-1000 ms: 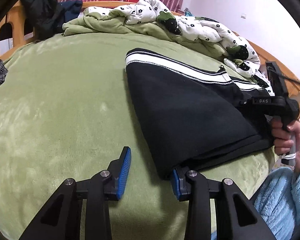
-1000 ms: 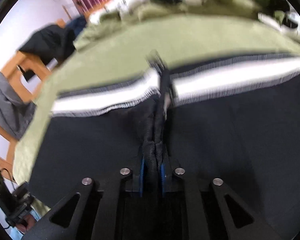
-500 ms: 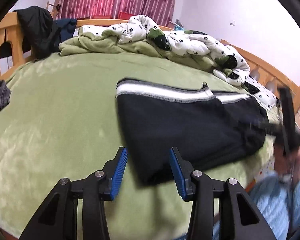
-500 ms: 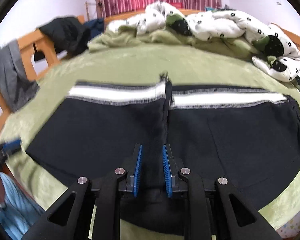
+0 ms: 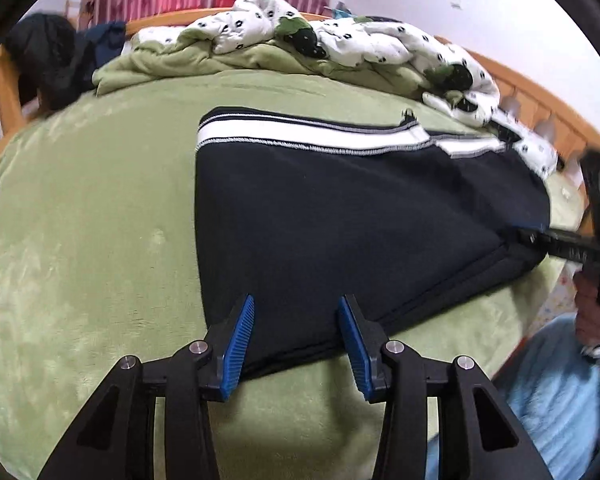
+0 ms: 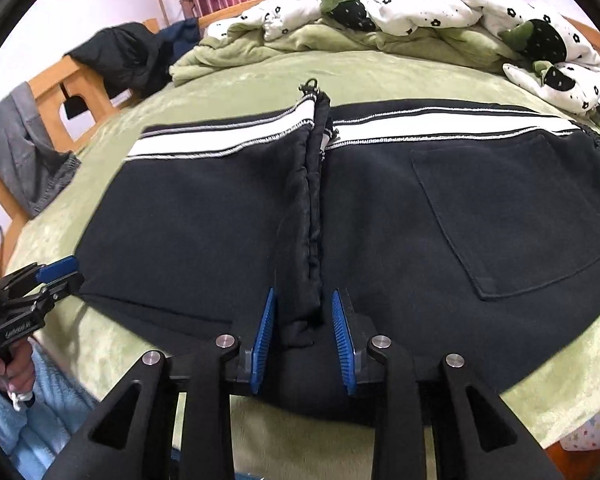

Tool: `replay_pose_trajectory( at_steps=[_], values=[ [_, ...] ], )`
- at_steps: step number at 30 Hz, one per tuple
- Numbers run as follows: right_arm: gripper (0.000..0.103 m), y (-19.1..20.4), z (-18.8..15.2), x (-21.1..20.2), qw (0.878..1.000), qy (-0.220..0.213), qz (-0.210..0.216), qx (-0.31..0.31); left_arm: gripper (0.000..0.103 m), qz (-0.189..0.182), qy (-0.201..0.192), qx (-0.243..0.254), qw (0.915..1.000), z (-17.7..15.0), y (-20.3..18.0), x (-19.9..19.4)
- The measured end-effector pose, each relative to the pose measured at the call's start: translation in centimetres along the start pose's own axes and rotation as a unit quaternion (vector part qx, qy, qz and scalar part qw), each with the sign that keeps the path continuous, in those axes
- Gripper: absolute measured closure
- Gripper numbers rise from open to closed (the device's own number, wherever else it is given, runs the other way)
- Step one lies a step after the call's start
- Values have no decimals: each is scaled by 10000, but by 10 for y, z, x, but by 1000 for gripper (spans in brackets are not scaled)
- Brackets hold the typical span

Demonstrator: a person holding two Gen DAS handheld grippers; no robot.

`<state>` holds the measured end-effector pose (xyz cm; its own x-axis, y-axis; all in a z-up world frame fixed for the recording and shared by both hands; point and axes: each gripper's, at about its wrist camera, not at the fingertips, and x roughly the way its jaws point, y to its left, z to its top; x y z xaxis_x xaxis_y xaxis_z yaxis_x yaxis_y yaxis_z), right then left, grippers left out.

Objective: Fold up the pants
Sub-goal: 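Grasp the ankle cuffs with the right gripper and lift them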

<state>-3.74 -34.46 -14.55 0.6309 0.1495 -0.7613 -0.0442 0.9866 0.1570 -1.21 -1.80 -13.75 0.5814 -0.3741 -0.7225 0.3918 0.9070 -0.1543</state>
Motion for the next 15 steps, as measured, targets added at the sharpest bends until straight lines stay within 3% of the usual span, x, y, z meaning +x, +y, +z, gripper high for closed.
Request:
replay_pose_trajectory(
  at_steps=[2,4,6,11,15],
  values=[
    [75,-12,2,-20,9997,-215,-151,28,55,36,-85,-280,9996,8,9,-5],
    [65,-32,6,-40,9972,-527,-520,88,41,115,-111,-437,9989,15,14,-3],
    [46,-60,9,-56,9925,-719,-952,265,41,146,-120,-508,9985,21,18,1],
    [45,-153,9,-66,9759,-744,-1646,1223,41,285,113,-597,9977,41,25,26],
    [45,-204,4,-56,9661,-670,-1696,1826,42,364,276,-702,9965,56,33,44]
  ],
)
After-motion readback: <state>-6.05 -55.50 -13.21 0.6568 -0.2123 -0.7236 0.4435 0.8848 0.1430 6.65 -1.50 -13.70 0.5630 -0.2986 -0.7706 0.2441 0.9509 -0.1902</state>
